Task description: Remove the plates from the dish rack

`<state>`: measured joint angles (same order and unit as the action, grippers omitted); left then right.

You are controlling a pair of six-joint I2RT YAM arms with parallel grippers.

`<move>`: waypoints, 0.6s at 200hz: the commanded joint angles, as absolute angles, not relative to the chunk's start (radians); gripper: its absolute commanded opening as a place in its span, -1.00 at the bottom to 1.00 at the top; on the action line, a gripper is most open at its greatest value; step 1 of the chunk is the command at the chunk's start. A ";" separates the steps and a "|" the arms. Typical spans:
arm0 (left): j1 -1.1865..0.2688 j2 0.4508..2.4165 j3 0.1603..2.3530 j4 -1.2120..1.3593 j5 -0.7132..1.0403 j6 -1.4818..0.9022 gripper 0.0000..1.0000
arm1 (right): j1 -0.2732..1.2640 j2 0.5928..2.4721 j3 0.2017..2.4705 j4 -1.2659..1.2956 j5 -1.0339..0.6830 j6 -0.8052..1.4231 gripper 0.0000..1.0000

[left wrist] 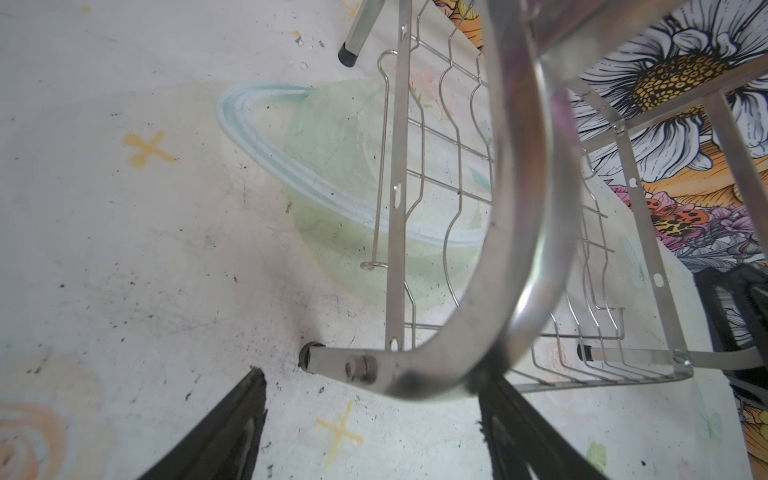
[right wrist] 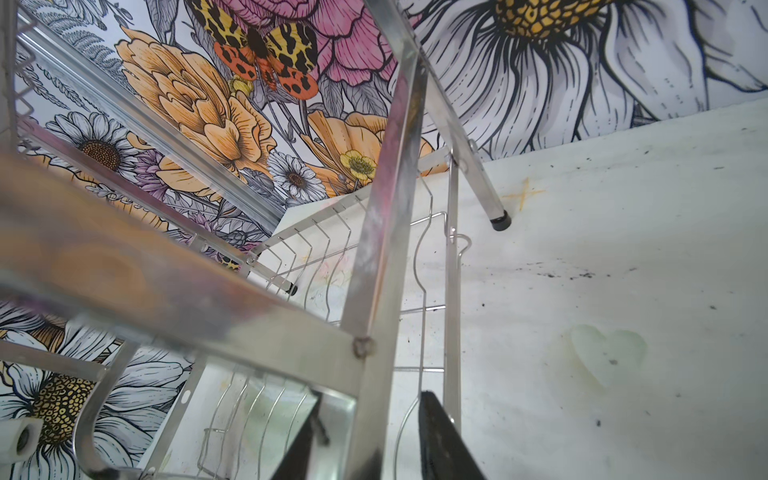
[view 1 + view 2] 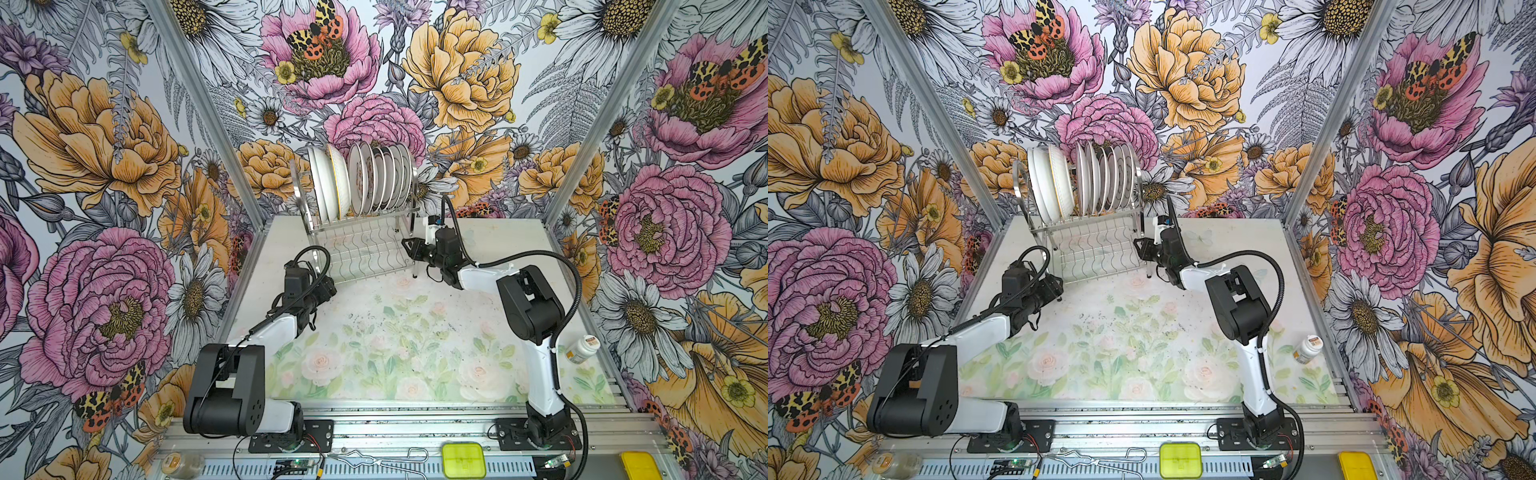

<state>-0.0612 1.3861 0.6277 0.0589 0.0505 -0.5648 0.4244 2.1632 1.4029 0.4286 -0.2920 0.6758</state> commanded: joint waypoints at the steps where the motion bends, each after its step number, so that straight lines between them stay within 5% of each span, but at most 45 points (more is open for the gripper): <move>1: -0.059 1.352 0.613 0.032 0.042 -0.540 0.68 | 0.411 2.154 1.362 0.318 -0.244 0.692 -0.18; 120: -0.058 1.159 0.552 -0.058 0.000 -0.509 0.97 | 0.412 2.057 1.286 0.311 -0.238 0.670 0.40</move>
